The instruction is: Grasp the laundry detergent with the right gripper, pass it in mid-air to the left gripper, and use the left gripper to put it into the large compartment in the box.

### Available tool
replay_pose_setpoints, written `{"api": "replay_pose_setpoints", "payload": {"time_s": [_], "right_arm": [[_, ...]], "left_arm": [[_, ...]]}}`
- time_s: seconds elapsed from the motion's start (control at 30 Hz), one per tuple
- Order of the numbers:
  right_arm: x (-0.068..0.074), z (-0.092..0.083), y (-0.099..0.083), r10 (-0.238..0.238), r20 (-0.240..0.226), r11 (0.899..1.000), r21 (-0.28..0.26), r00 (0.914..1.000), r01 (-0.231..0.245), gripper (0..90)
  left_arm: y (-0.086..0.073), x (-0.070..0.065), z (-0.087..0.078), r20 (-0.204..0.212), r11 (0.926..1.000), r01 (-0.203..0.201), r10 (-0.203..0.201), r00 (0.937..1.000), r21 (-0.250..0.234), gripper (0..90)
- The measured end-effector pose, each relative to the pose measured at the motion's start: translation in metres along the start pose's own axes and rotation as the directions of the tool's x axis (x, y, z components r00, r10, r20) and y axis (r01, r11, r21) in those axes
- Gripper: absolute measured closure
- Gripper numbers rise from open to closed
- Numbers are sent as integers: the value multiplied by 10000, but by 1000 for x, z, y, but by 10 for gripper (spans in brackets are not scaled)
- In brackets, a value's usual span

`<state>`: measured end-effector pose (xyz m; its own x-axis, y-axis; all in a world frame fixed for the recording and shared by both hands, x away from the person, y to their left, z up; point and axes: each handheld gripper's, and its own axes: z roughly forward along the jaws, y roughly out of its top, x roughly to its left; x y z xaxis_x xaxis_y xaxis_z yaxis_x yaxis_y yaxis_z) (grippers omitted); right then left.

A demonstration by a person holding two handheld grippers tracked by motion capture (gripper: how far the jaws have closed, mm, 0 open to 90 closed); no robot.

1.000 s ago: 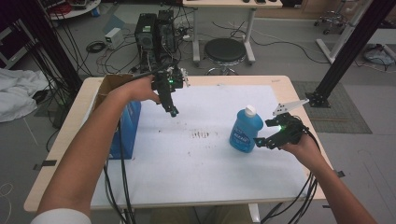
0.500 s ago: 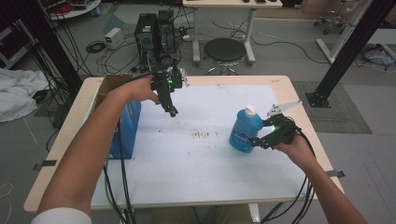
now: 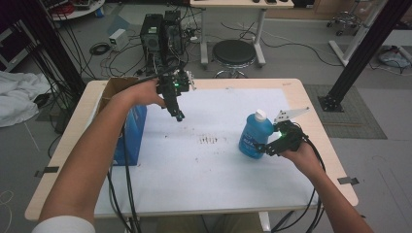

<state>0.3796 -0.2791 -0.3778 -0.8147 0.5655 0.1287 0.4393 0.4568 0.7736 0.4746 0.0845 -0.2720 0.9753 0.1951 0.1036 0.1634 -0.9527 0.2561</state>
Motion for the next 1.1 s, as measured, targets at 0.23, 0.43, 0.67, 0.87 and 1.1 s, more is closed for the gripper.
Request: {"api": "replay_pose_setpoints", "payload": {"time_s": [0.23, 0.43, 0.67, 0.87, 1.1], "right_arm": [[1, 5, -5, 44, -44, 9998, -218, 10000, -45, 18], [1, 8, -9, 141, -66, 9987, -487, 9999, -144, 18], [1, 12, -13, 255, -66, 9956, -904, 9997, -260, 18], [2, 18, -14, 116, 38, 9911, -1323, 9999, -110, 37], [2, 21, -16, 186, 116, 9865, -1628, 9998, -164, 39]], "left_arm": [[1, -1, 1, 6, 10000, -27, 27, 10000, 27, 63], [0, 0, 1, 11, 10000, 11, -11, 10000, 56, 63], [-1, 0, 1, 21, 10000, 27, -27, 10000, 57, 63], [-1, -1, 2, 26, 10000, 47, -48, 10000, 19, 63], [-1, 0, 3, 44, 10000, 45, -45, 10000, 53, 63]]}}
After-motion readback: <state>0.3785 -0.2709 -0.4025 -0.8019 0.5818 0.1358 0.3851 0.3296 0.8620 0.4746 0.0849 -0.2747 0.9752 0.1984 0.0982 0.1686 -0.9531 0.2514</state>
